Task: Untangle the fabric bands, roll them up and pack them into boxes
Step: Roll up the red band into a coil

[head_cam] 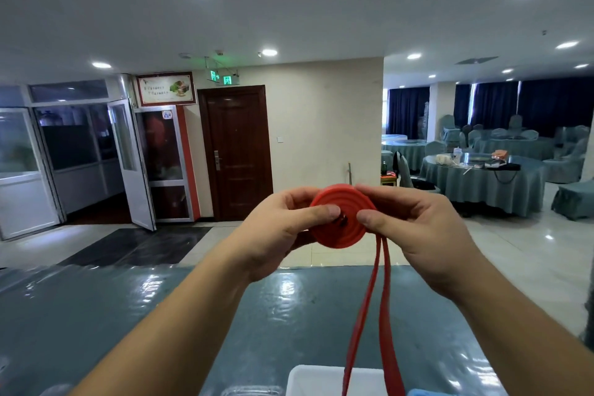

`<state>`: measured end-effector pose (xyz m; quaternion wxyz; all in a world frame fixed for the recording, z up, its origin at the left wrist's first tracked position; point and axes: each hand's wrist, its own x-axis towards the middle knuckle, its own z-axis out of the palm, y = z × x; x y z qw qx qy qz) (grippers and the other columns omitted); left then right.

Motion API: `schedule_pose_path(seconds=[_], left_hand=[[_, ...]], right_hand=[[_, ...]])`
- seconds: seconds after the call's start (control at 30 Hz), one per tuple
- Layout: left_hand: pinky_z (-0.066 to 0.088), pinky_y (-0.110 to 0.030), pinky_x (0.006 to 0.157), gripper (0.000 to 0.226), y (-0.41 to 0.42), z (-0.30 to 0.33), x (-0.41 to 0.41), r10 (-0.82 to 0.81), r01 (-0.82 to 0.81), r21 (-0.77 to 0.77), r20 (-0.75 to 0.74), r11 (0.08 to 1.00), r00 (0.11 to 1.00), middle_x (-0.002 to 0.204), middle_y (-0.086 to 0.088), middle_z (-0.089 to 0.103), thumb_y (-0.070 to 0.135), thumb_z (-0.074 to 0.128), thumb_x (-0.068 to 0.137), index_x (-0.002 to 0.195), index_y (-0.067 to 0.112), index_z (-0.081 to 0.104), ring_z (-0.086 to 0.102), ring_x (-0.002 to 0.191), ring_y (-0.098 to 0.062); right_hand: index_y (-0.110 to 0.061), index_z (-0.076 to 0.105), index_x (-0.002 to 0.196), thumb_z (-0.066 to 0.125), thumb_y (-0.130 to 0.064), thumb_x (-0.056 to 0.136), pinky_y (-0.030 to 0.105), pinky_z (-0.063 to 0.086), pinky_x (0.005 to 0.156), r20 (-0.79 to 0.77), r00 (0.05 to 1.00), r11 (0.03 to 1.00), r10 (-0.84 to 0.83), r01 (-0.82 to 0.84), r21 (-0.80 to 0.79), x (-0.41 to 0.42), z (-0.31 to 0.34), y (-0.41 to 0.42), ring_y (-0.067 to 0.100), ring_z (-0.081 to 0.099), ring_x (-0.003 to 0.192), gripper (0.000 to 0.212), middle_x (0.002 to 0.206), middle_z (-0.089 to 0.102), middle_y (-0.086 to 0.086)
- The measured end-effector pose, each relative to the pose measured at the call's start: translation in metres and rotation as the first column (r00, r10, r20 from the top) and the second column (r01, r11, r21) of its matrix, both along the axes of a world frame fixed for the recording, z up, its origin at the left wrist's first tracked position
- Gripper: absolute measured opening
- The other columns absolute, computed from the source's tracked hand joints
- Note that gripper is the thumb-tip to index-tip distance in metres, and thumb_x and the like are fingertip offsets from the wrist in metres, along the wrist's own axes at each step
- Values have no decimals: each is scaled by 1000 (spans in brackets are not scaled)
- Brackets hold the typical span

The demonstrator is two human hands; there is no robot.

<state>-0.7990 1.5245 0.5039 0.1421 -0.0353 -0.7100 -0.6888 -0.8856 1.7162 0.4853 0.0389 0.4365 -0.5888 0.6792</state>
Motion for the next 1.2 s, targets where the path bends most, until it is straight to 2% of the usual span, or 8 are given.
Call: schedule_pose_path(seconds=[0.13, 0.23, 0.33, 0.53, 0.73, 0.93, 1.1, 1.2], left_hand=[[61, -33, 87, 35, -6, 5, 4, 14, -15, -108, -10, 994, 1000, 109, -16, 78, 15, 77, 87, 119, 3, 73, 75, 102, -26], [62, -33, 86, 40, 3, 1, 1, 41, -39, 36, -69, 999, 997, 109, -14, 78, 19, 76, 84, 120, 4, 72, 74, 98, -22], [60, -26, 77, 46, 9, -6, -3, 26, -9, 201, -82, 980, 996, 107, -14, 76, 16, 76, 82, 124, -1, 69, 72, 95, -20], [59, -30, 88, 38, 2, 4, -3, 25, -30, -83, -65, 996, 998, 111, -14, 77, 10, 78, 86, 123, 4, 70, 75, 102, -24], [58, -33, 93, 44, 16, -6, -8, 54, -34, 185, -105, 982, 993, 118, -17, 75, 13, 76, 84, 126, 3, 68, 73, 100, -21], [60, -34, 90, 42, 1, 2, -4, 5, -8, -103, -26, 995, 1000, 113, -12, 77, 12, 81, 84, 124, 9, 71, 75, 107, -26], [56, -42, 98, 53, 9, -2, -10, 41, -26, 163, -87, 986, 995, 116, -17, 75, 19, 79, 78, 128, 4, 68, 73, 101, -23], [60, -33, 90, 44, 6, -4, -10, 35, -28, 109, -66, 994, 997, 114, -16, 76, 10, 77, 84, 126, 3, 68, 74, 99, -24]], right_hand=[[-12, 75, 115, 78, -19, 72, 27, 61, 88, 14, 1000, 1000, 10, -10, -7, -1, 3, -1, 19, 77, 99, 43, 101, 81, 3], [-14, 74, 109, 78, -17, 72, 26, 61, 83, 102, 995, 983, 0, 18, -180, 3, -2, -9, 23, 78, 95, 38, 98, 81, 8], [-17, 76, 110, 77, -15, 73, 27, 61, 86, 108, 994, 977, -1, 24, -210, 3, -2, -11, 19, 77, 98, 37, 101, 81, 5], [-23, 76, 109, 77, -21, 74, 24, 60, 89, -25, 999, 999, -25, 24, -27, 2, 9, -1, 12, 76, 100, 35, 101, 81, -5], [-20, 73, 118, 78, -21, 73, 31, 62, 88, 39, 998, 991, -47, 51, -121, -1, 0, -5, 16, 76, 103, 45, 105, 80, 0], [-17, 76, 115, 77, -21, 75, 22, 60, 87, -69, 997, 999, -25, 28, 40, -4, 4, 1, 11, 76, 100, 40, 102, 81, -6], [-18, 74, 116, 77, -17, 74, 24, 60, 86, 46, 999, 989, -25, 31, -146, -5, -5, -8, 15, 76, 101, 42, 104, 81, 0], [-15, 75, 116, 77, -16, 74, 26, 61, 87, 38, 999, 993, -39, 43, -113, -9, -10, -6, 16, 77, 100, 41, 102, 81, 0]])
